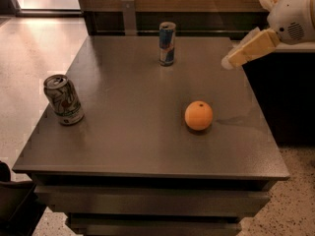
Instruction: Move redbull can near 7up can
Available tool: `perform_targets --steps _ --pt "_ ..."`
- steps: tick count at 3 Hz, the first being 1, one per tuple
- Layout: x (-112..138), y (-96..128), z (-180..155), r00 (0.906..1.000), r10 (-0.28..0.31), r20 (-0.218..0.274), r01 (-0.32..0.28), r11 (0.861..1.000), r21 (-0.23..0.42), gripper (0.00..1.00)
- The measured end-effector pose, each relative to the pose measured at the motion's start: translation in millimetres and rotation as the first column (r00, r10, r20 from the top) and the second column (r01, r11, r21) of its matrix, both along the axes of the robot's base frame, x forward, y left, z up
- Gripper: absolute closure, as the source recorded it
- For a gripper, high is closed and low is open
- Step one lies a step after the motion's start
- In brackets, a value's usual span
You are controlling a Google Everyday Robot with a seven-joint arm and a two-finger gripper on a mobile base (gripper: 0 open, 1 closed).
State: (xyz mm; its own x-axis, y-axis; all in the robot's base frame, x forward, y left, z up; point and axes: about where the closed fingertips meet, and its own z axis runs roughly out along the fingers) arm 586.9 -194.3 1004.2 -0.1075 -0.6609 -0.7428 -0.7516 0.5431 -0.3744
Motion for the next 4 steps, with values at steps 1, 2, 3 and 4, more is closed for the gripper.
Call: perform_targets --steps 1,2,3,4 --pt "30.7 10.6 -12.7 0.9992 -0.019 0.035 0.013 0.986 0.163 0.00" --pt "57.6 30.8 -31.4 0.9992 -0.031 0.025 0.021 0.943 0.332 0.00" --pt "57.6 30.9 -31.4 0.9992 -0.031 0.025 0.021 0.943 0.332 0.00" --pt "70.9 39.7 -40.6 0.9995 -0.025 0.017 0.018 0.935 0.353 0.00"
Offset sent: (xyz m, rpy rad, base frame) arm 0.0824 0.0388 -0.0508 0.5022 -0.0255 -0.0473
